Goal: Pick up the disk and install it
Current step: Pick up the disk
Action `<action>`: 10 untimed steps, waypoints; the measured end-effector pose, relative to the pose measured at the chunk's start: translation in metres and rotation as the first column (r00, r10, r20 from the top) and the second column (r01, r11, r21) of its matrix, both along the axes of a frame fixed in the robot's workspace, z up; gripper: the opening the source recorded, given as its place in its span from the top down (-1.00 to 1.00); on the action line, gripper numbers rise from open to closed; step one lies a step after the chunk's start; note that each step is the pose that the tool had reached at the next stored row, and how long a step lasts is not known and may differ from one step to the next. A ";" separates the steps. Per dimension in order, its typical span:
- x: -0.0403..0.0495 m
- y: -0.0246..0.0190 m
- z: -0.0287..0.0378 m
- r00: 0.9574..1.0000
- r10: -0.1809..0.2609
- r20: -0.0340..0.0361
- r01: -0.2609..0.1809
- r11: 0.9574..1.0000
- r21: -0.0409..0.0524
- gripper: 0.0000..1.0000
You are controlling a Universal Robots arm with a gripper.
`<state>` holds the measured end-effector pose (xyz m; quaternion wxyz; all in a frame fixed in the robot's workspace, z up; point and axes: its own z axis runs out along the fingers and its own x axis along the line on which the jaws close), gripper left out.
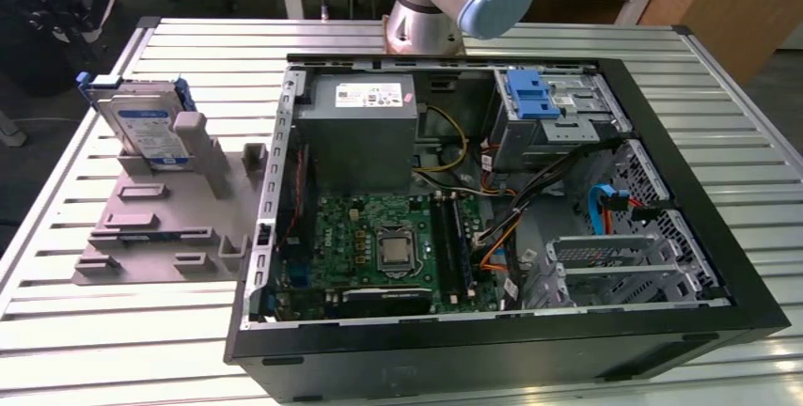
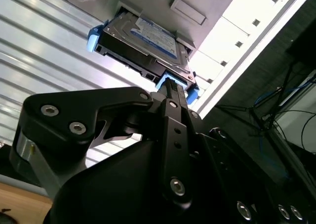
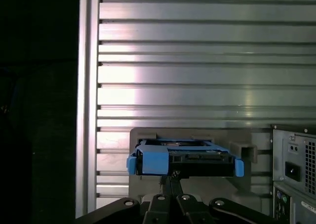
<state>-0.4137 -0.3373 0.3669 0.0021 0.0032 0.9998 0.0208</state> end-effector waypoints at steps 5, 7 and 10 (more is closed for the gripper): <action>0.0000 0.0000 -0.0001 0.997 0.072 0.000 -0.072 0.997 0.000 0.79; 0.0000 0.0000 -0.0001 0.995 0.103 0.000 -0.103 0.995 0.000 0.79; -0.0001 0.0000 -0.0002 0.989 0.147 0.000 -0.147 0.989 0.000 0.79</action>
